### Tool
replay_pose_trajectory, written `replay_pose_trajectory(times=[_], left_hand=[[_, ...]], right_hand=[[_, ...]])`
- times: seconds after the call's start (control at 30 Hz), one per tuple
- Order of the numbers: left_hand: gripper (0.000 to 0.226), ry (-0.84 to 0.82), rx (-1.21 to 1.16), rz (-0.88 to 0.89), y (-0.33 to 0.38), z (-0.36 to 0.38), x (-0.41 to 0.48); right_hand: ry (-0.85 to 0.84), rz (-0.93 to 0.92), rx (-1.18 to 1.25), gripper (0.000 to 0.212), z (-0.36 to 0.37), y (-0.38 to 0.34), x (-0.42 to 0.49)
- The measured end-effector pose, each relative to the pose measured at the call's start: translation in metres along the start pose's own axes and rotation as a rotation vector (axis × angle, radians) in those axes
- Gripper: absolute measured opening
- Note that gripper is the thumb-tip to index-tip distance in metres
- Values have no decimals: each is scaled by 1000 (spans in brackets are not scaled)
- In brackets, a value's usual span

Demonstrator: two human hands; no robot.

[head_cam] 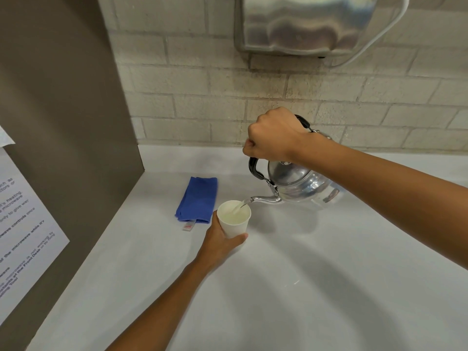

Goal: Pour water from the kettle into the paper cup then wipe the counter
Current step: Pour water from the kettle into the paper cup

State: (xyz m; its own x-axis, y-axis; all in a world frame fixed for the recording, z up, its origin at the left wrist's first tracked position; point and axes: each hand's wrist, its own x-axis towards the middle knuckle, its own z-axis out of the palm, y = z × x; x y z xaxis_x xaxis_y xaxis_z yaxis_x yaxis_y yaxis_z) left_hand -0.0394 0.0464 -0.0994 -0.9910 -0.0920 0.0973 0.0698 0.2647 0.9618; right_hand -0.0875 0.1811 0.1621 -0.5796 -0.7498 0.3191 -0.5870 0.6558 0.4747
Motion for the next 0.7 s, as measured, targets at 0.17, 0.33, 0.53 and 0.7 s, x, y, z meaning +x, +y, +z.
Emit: replay_pose_trajectory(times=[0.17, 0.33, 0.53, 0.7], left_hand=[[78, -2, -29, 4, 3, -1, -3], [70, -7, -46, 2, 3, -1, -4], [79, 4, -7, -8, 4, -2, -3], [80, 8, 7, -6, 3, -3, -3]], right_hand=[[8, 22, 11, 43, 4, 1, -3], [25, 37, 25, 45, 12, 0, -10], [41, 105, 106, 47, 20, 6, -14], [46, 220, 212, 50, 35, 19, -23]])
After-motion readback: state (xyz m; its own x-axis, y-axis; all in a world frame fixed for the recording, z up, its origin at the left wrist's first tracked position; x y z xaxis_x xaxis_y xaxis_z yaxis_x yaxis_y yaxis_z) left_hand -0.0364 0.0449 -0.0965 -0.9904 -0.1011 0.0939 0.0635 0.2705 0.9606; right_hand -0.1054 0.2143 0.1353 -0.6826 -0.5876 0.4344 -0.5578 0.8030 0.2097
